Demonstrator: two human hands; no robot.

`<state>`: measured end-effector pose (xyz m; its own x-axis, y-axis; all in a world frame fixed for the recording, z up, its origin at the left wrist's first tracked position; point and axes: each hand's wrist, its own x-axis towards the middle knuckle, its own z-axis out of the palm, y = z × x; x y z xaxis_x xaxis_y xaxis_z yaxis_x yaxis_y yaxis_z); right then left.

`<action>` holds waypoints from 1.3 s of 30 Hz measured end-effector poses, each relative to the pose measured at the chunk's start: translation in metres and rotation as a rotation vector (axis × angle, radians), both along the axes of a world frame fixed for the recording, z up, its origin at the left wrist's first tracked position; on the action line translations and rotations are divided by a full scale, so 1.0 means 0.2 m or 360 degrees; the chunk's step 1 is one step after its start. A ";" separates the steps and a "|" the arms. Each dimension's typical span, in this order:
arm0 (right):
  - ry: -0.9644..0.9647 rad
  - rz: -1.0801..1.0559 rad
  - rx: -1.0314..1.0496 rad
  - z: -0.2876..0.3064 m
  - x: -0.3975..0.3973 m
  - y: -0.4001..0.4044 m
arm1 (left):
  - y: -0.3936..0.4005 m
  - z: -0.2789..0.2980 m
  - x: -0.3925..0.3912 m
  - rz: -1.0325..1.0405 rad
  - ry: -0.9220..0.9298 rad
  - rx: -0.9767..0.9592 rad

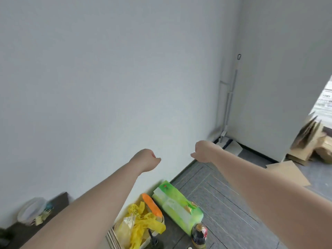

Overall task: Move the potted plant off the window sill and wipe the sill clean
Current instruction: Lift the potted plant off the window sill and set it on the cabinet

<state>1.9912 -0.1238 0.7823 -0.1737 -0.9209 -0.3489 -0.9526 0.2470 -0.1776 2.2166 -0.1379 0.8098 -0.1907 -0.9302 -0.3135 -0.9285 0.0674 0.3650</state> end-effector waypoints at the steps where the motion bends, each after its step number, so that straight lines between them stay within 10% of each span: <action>1: -0.0017 -0.0078 0.0011 -0.01 -0.14 0.05 | 0.00 0.00 -0.15 -0.0097 -0.0019 -0.0010; 21: 0.0016 -0.1681 0.0166 -0.24 -2.36 1.29 | 0.28 -0.29 -3.09 -0.1709 -0.0051 0.0074; 39: -0.0239 -0.2394 0.0297 -0.47 -3.89 2.14 | 0.94 -0.46 -5.02 -0.2227 -0.0200 -0.0019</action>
<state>1.2138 0.3042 0.6889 -0.8339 0.1313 -0.5361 0.2198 0.9700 -0.1042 1.2117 0.0499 0.7177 -0.9204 0.0017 -0.3909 -0.1166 0.9533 0.2786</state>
